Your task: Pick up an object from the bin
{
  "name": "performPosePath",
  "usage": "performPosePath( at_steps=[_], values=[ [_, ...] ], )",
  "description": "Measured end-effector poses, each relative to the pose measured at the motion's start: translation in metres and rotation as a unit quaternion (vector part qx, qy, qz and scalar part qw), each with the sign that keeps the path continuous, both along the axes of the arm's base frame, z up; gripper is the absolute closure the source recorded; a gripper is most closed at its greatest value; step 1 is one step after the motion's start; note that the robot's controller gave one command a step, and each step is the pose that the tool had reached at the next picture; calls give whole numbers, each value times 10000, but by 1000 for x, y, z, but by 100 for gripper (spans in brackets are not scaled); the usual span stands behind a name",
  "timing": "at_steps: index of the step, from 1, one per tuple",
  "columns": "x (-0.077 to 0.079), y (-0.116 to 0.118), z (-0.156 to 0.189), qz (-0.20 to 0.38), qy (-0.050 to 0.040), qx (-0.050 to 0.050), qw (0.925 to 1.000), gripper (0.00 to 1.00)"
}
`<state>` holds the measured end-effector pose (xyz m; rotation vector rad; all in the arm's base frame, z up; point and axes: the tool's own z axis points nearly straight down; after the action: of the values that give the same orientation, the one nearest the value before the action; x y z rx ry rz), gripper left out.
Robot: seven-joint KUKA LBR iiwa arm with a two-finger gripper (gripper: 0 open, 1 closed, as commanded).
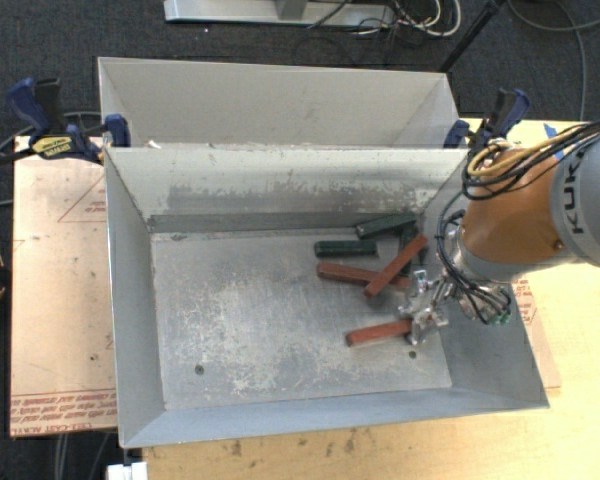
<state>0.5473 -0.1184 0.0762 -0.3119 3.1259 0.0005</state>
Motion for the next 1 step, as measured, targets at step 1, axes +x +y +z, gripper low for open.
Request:
performPosePath(
  at_steps=[1],
  values=[
    [0, 0, 0, 1, 0, 0, 10000, 100]
  ],
)
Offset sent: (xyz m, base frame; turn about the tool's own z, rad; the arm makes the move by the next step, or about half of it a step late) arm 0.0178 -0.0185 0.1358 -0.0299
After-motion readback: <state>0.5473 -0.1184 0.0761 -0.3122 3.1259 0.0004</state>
